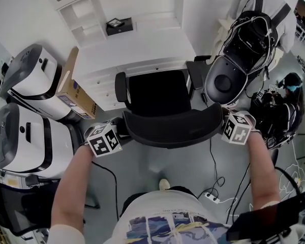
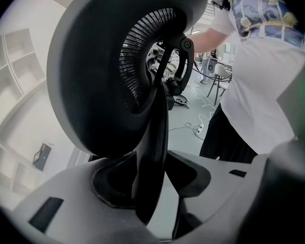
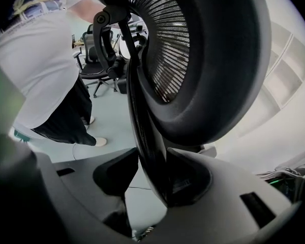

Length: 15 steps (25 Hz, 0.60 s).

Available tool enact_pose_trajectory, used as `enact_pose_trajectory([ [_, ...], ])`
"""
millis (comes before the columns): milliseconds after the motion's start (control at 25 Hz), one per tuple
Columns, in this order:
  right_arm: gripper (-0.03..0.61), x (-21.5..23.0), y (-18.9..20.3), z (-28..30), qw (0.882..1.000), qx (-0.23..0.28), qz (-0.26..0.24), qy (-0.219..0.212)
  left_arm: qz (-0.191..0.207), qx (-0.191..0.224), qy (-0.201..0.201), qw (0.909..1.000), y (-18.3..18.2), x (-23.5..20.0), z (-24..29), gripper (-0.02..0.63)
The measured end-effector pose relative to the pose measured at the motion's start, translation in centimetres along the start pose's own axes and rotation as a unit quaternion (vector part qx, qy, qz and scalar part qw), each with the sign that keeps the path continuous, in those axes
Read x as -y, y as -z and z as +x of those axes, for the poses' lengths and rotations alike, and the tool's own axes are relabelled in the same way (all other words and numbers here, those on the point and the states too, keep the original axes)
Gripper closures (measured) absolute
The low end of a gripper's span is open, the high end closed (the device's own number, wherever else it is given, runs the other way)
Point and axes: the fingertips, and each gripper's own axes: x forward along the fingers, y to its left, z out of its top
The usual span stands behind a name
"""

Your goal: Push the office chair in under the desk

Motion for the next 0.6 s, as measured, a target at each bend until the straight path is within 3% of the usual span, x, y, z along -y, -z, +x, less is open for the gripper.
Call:
enact_pose_trajectory([
  [440,0.367,0.5,-0.3,-1.0,0.998,0.013,0.045,0.042,-0.012,-0.003,-0.081,0.9967,0.1,-0.9,-1.3,0.386],
  [600,0.37,0.6,-0.5,-2.4,0.995,0.019,0.063,0.068,-0.017,0.015,-0.095,0.9952,-0.1,-0.6,-2.8,0.387],
])
